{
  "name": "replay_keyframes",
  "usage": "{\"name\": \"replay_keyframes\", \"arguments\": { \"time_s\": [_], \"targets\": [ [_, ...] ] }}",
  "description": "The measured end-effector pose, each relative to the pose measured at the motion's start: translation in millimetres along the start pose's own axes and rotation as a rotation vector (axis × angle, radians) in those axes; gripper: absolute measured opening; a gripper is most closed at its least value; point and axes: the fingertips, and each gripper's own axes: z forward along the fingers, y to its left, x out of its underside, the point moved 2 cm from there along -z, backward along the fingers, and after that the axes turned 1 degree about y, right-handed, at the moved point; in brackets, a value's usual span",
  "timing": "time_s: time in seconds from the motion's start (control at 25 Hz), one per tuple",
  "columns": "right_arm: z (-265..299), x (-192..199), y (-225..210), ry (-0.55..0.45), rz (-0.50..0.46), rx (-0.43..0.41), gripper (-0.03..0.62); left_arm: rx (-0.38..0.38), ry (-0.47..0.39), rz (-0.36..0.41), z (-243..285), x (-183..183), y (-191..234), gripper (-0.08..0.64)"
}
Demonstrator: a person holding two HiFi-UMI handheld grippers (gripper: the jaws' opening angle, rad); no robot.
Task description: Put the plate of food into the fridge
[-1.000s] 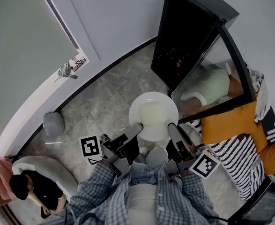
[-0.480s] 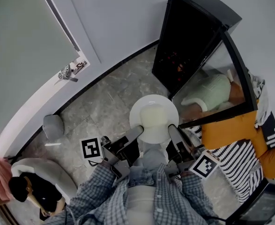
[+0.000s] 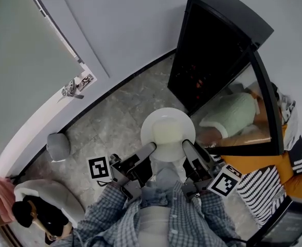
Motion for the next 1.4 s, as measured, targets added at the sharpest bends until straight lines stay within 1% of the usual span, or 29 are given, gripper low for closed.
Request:
{"name": "replay_keyframes", "arguments": {
  "time_s": [0.28,0.44,0.68,0.8,1.0,1.16,1.4],
  "targets": [
    [28.5,-39.5,-21.4,0.020,0.005,-0.001,0.101,-0.004,-0.011,0.021,40.7,-32.6,2.7,0.060],
    [41.5,-63.6,-32.3,0.010,-0.018,0.026,0.095,-0.004,-0.022,0.015,62.9,-46.8,3.3,0.060],
    [57.0,-95.2,-39.1,0.004,-0.018,-0.003,0.094,0.001,-0.021,0.034,93.1,-66.4,-3.2,0.060],
    [59.2,-105.7,-44.7,0.003,-0.018,-0.003,0.094,-0.001,-0.013,0.042,105.2,-70.7,-2.5,0.060],
    [57.7,-115.7,-54.7,-0.009,-0.008,0.021,0.094,-0.010,0.005,0.033,120.2,-73.4,2.0,0.060],
    [57.0,-126.3,-61.1,-0.036,-0.001,0.036,0.094,-0.011,0.023,0.019,133.4,-76.4,4.6,0.061],
    [59.0,-139.7,-67.9,-0.074,-0.012,0.055,0.094,-0.004,0.068,0.029,151.8,-85.4,6.7,0.061]
  ]
}}
